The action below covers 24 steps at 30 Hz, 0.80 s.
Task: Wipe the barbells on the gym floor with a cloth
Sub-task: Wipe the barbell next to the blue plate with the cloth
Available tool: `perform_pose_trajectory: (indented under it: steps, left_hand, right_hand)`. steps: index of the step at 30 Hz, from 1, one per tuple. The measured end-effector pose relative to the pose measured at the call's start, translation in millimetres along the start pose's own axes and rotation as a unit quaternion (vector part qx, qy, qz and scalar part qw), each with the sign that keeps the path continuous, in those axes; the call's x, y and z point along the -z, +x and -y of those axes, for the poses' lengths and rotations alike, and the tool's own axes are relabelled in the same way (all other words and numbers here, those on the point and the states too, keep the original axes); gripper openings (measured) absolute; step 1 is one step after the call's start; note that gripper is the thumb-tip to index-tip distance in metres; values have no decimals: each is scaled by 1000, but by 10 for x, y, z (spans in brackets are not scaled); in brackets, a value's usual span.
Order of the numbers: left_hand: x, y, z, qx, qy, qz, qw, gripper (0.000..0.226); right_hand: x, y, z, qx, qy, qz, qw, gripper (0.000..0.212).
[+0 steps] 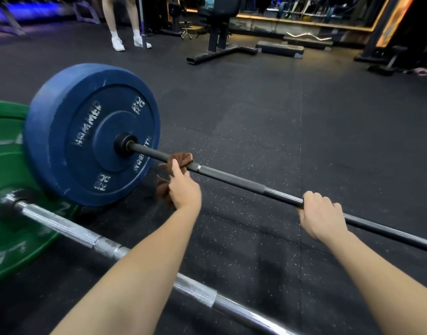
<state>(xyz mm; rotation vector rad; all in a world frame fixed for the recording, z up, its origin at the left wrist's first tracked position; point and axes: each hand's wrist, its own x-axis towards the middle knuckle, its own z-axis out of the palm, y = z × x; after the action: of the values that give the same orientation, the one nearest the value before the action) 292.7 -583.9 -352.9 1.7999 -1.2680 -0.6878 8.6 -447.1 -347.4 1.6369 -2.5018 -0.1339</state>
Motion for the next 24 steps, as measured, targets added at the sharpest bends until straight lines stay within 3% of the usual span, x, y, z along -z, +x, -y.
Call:
perform_pose_trajectory:
  steps: [4, 7, 14, 21, 24]
  left_hand:
    - [-178, -248, -161, 57, -51, 30, 997, 61]
    - [-88, -144, -128, 54, -62, 19, 996, 66]
    - [251, 568, 115, 29, 10, -7, 999, 76]
    - [546, 1061, 100, 115, -3, -54, 992, 63]
    - [492, 925, 0, 111, -40, -55, 991, 57]
  right_hand:
    - [6, 2, 7, -3, 12, 2, 1000, 22]
    - [5, -2, 13, -6, 0, -3, 1000, 23]
    - [-65, -13, 10, -5, 2, -36, 999, 25]
    - [-92, 5, 2, -4, -11, -43, 999, 24]
    - [-93, -5, 9, -3, -13, -52, 999, 24]
